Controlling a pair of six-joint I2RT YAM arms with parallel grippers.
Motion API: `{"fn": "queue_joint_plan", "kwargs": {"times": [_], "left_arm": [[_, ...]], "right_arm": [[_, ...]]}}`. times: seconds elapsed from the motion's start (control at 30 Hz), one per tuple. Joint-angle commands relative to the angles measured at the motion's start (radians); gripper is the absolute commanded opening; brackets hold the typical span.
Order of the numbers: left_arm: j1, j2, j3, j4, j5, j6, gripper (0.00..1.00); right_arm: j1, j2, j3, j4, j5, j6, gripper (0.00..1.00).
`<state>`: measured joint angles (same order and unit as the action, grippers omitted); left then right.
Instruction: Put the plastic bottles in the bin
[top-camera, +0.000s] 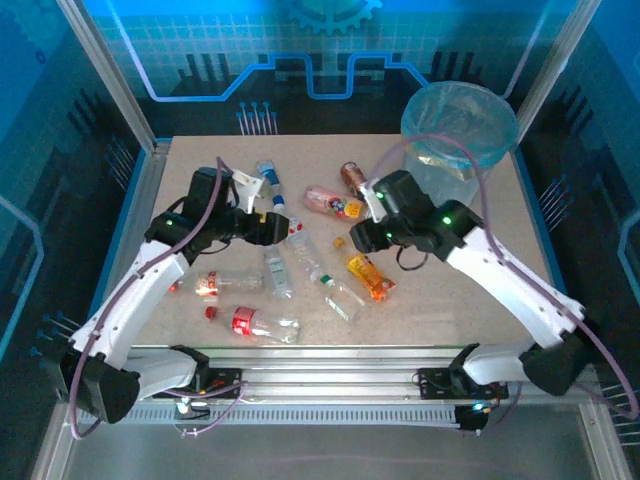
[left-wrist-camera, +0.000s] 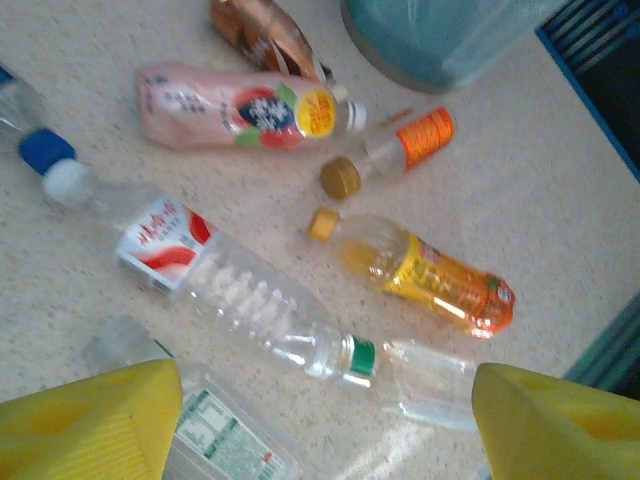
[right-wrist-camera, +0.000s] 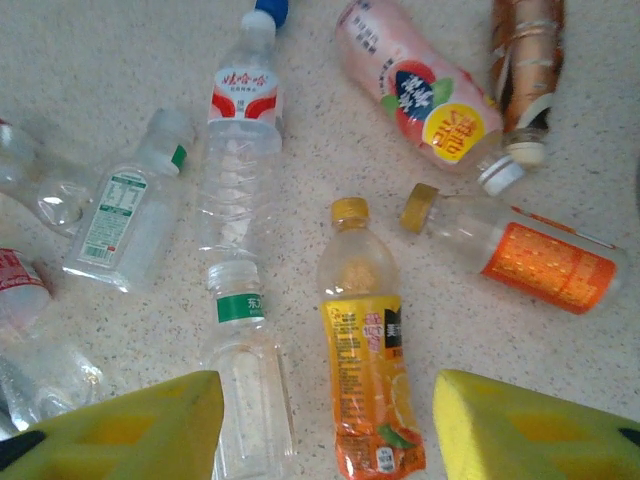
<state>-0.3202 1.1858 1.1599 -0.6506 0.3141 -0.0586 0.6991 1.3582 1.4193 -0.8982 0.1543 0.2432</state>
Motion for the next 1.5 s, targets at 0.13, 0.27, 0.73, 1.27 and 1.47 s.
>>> {"fn": "queue_joint_plan", "kwargs": {"times": [0.13,0.27,0.73,1.27,1.47], "left_arm": [[-0.019,-0.031,-0.092,-0.035,0.039,0.097,0.81],[-0.018,-0.069,-0.128,-0.023,0.028,0.123,0.83],[-0.017,-0.112,-0.156,0.005,0.003,0.135,0.85],[-0.017,-0.104,-0.164,0.008,-0.008,0.142,0.88],[-0.017,-0.098,-0.158,0.006,-0.013,0.144,0.88]], "right_arm": [[0.012,0.3,0.211,-0.101,-0.022,-0.042,0.48],[0.012,0.471,0.312,-0.136,-0.058,-0.061,0.44],[-0.008,0.808,0.521,-0.223,-0.024,-0.093,0.48],[-0.033,0.944,0.62,-0.274,0.024,-0.115,0.54],[-0.033,0.989,0.653,-0.304,0.03,-0.138,0.54]]}}
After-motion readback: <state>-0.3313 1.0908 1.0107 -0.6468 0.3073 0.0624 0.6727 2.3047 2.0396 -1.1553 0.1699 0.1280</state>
